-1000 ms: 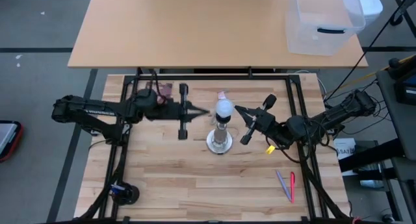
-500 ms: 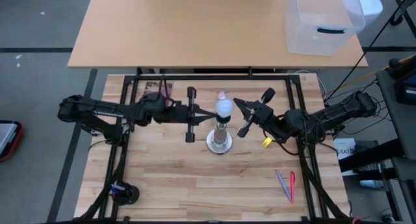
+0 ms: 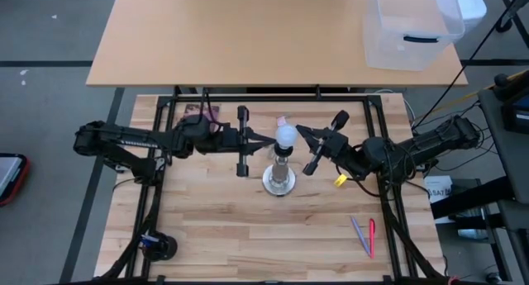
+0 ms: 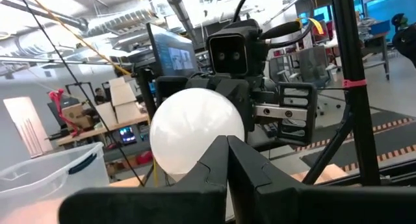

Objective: Screw lightbulb
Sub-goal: Insert the lightbulb into the lamp

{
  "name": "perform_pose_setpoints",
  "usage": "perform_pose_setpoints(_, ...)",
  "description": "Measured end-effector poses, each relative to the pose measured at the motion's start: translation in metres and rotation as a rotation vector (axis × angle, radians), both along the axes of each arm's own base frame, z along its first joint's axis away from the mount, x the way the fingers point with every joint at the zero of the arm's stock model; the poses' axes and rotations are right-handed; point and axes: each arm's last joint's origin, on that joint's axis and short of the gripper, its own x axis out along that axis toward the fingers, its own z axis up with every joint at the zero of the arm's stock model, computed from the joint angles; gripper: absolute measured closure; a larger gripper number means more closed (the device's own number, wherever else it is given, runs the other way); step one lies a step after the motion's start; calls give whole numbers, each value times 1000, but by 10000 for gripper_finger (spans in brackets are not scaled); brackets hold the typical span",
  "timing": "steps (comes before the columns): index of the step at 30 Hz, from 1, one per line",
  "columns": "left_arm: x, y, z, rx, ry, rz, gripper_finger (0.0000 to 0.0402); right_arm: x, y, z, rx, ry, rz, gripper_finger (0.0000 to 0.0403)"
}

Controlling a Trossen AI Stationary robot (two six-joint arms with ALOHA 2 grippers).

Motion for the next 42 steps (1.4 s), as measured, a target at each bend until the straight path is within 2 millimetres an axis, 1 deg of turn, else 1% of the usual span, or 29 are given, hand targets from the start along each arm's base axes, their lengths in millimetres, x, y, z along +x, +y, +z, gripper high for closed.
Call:
perform_pose_setpoints(14,0,7,-2,-9,19,34,399,0,3,-4,35,22,20,402)
perform_pose_setpoints(21,0,12,-3,-25,34,67,399,-1,10,-5,34,29,43,403)
perform_pose_setpoints(24,0,15,-3,-28,35,83,399,-1,14,-6,28,30,79,403)
perform_pose_setpoints(28,4,20,-7,-44,49,92,399,4,19,-15,8,82,96,403)
perform_pose_setpoints(31,7,23,-10,-57,51,94,399,5,20,-14,20,64,86,403)
perform_pose_setpoints(34,8,26,-13,-60,71,101,399,10,21,-21,18,93,52,403)
perform_pose_setpoints(36,9,26,-14,-59,81,101,399,9,24,-22,19,102,34,403)
perform_pose_setpoints(39,3,25,-9,-52,80,103,399,5,29,-20,28,96,18,403)
perform_pose_setpoints(42,-8,24,-1,-32,74,108,399,1,36,-21,13,121,-18,403)
